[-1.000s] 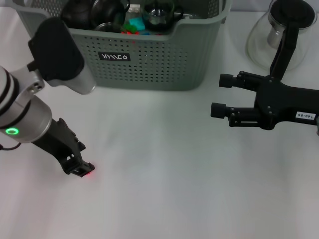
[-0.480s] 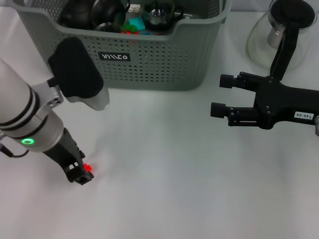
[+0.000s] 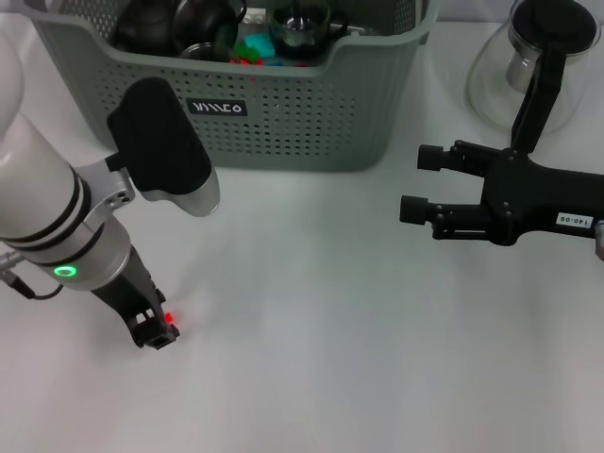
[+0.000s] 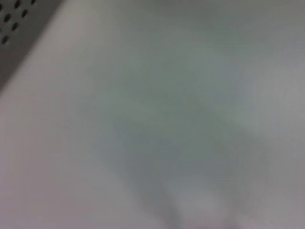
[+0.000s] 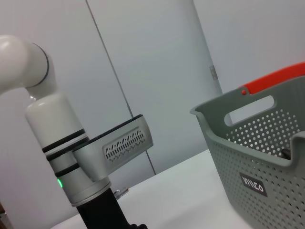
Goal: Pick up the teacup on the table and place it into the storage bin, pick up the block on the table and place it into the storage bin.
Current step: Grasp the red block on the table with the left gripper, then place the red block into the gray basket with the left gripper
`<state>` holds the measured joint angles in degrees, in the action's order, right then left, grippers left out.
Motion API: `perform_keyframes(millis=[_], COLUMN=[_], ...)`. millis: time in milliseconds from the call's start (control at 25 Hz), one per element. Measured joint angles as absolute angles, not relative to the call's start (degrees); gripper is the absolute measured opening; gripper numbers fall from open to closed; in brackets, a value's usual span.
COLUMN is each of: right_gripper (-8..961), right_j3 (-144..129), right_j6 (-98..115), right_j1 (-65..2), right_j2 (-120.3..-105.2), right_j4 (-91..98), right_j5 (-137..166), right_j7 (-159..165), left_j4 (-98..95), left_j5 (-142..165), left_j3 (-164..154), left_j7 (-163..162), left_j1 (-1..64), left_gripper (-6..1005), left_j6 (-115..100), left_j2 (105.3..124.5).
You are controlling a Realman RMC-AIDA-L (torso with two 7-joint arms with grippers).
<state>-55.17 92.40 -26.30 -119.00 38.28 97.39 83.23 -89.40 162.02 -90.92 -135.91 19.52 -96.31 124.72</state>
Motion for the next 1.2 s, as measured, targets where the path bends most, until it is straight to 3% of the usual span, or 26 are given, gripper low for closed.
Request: perform_keyframes(millis=[760,960,1200], right_gripper=[945,945,945], right_j3=[-55.28,-55.29,-55.36], right_j6=[91.92,91.93,92.00], right_j1=[-26.41,-26.37,-26.33], right_j2=[-118.94,-118.91,-118.91], right_j4=[37.79,37.75,37.66], right_j5=[97.48,97.48,97.47], right_j7=[83.14,83.14,83.14], left_j4=[-86.62,-86.57,-87.55], left_j5=[162.07,162.15,160.24], left_j3=[-91.14,-91.22,-87.86], left_j7=[-137.39,-137.67,-136.46], left_j1=[20.53,20.72,21.11], left_gripper=[397,192,180], left_j6=[-95.27,-95.81,-97.45], left_j2=[124.55,124.54,124.44])
